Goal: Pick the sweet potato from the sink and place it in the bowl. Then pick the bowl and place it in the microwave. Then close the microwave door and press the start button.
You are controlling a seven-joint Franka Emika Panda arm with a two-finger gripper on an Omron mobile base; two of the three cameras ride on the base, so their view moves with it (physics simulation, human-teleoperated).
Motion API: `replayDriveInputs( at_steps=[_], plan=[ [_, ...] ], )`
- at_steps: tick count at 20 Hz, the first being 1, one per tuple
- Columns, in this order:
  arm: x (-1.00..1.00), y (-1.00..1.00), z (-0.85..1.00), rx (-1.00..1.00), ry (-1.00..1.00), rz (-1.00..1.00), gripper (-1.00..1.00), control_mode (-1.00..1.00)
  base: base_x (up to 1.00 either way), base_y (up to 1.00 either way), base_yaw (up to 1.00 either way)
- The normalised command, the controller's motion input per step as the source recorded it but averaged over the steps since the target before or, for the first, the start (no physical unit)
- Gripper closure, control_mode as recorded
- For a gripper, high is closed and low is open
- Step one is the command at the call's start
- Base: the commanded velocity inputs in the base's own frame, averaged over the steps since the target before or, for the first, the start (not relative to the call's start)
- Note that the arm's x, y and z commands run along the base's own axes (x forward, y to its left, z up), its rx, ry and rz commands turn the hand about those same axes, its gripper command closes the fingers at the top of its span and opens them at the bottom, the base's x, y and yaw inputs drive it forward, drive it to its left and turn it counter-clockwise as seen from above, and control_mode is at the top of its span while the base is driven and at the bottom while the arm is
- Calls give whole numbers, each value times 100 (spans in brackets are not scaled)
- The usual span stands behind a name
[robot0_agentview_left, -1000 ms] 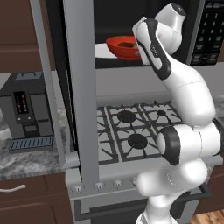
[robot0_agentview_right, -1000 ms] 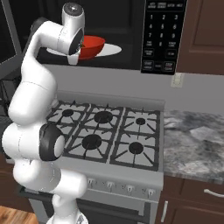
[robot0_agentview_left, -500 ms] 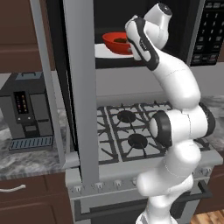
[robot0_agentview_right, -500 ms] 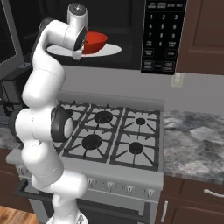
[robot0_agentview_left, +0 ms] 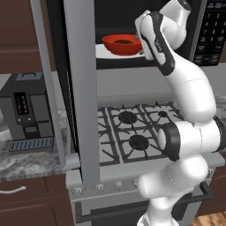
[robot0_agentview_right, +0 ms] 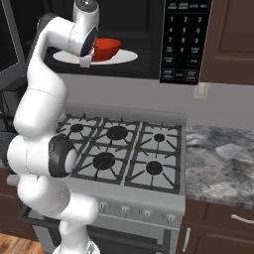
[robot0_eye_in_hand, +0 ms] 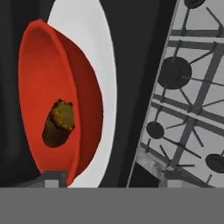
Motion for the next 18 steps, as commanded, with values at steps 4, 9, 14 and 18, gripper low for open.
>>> replayDriveInputs(
  at_steps=[4, 9, 14, 18],
  plan=[
    [-100, -10, -25, 1, -14, 0, -100, -100, 0, 0, 0],
    [-100, 0, -74, -1, -1, -2, -100, -100, 0, 0, 0],
    [-100, 2, -96, -8, 0, 3, -100, -100, 0, 0, 0],
    [-100, 0, -53, -5, -5, 32, -100, -100, 0, 0, 0]
  ],
)
